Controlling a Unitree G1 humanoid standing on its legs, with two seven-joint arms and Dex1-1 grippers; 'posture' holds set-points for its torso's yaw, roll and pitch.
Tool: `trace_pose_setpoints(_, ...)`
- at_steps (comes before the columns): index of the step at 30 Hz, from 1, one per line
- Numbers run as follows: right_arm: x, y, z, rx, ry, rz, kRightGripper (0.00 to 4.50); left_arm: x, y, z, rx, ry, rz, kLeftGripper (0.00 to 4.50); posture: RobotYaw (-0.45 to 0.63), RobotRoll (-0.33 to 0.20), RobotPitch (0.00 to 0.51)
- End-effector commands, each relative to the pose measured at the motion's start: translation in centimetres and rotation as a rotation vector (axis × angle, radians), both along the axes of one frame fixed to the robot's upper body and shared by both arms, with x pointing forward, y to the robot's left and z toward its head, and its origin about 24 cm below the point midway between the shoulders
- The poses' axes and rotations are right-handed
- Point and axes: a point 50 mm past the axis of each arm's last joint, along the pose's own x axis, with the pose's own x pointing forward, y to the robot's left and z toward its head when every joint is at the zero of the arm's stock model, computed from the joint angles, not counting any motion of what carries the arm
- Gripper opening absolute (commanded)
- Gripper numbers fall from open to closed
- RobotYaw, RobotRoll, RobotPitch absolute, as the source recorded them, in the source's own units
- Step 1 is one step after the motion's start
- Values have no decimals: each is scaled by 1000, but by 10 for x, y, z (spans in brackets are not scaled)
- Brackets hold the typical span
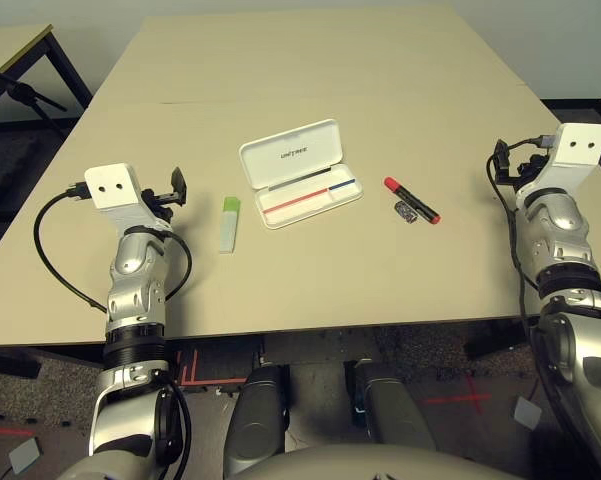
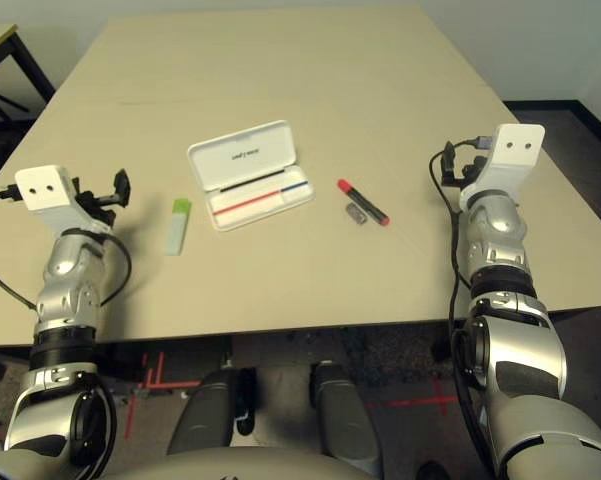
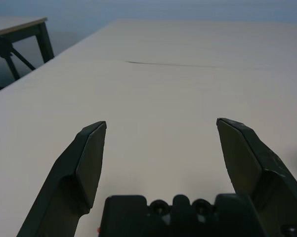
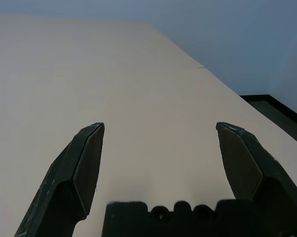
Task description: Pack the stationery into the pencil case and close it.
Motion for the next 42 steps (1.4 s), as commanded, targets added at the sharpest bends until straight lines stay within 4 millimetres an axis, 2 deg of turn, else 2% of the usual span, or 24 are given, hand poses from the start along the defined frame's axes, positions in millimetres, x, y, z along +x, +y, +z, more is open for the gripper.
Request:
trace_pose_setpoints(1, 0, -1, -2, 25, -7, -5, 4500, -4, 0, 5, 22, -24, 19, 4484, 21, 0, 103)
trace_pose_setpoints(7, 6, 12, -2, 27, -5, 45, 4500, -5, 5, 12, 55, -38, 8, 4484, 24, 0, 97)
trace_pose_setpoints(12, 11, 17, 5, 20, -9, 93, 4500, -3, 7, 23, 98, -52, -71, 4484, 41, 0, 83)
trace_pose_setpoints(21, 15, 28, 19, -84, 28, 350, 4500, 5, -35, 37, 249, -12, -542, 4484, 38, 0, 107)
trace_pose_setpoints(26, 14, 45, 29, -184, 90, 638, 4500, 7, -65, 36, 283, 55, -825, 4484, 35, 0, 116)
trace_pose_setpoints(29, 11, 53, 32, -279, 157, 794, 4500, 7, -84, 26, 427, 152, -1000, 4484, 27, 0, 123)
trace_pose_setpoints(31, 7, 59, 36, -319, 191, 933, 4500, 5, -100, 22, 443, 196, -1124, 4484, 19, 0, 129)
trace_pose_setpoints(37, -6, 71, 51, -357, 226, 1214, 4500, 4, -122, 12, 491, 301, -1306, 4484, -5, 0, 135)
trace_pose_setpoints(42, -10, 75, 57, -386, 242, 1294, 4500, 7, -130, 4, 544, 363, -1344, 4484, -12, 0, 139)
